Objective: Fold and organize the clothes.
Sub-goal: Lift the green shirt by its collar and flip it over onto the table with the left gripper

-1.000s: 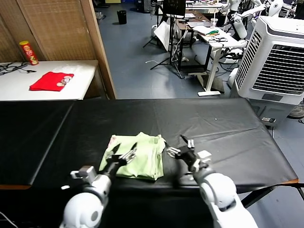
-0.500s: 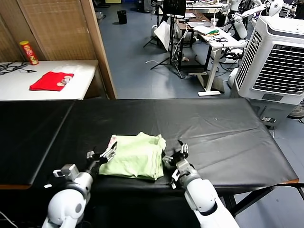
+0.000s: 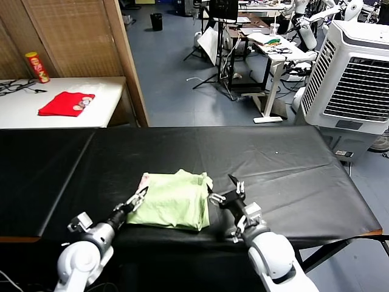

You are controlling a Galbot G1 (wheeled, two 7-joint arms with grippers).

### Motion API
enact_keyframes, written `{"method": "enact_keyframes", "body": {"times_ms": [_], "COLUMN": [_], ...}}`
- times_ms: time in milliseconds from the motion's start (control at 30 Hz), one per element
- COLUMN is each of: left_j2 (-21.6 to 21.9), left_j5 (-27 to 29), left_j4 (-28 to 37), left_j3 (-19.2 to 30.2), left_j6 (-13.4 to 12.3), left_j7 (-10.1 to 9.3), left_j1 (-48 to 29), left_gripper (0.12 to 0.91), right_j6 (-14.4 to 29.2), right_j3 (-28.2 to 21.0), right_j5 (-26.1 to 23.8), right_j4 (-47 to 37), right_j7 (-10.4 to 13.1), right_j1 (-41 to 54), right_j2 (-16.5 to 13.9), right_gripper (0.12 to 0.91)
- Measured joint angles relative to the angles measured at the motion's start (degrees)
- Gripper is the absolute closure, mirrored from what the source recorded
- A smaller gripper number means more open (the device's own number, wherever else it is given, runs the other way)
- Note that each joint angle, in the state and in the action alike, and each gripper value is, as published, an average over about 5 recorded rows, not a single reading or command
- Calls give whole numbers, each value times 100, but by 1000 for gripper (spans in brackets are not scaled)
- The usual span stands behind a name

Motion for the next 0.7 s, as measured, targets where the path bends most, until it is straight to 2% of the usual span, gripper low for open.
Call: {"method": "enact_keyframes", "body": {"times_ms": [200, 267, 367, 400, 533, 700], "left_j2": [-34, -40, -48, -48, 27, 377], "left_j5": [-158, -88, 225, 383, 1311, 2699], "left_j4": [112, 100, 26, -13, -225, -503], "left_j3": [-22, -24, -10, -5, -30, -181], "left_j6": [-37, -75, -170, -190, -163, -176], "left_j7": [-52, -71, -159, -211, -426, -438], "left_j1": [-13, -4, 22, 34, 100, 242], "left_gripper": [587, 704, 839, 862, 871, 875], "right_j6": [38, 56, 94, 109, 166, 202], "right_j3": [18, 20, 24, 26, 39, 75], "right_j5": [-3, -42, -156, -203, -406, -548], "right_j4": [35, 40, 45, 46, 48, 51], "right_j7": [-2, -2, -2, -2, 7, 30], "right_j1": [-59, -85, -131, -146, -208, -285], "right_j2": [23, 42, 76, 88, 133, 170], "right_gripper": [227, 227, 227, 227, 227, 227]}}
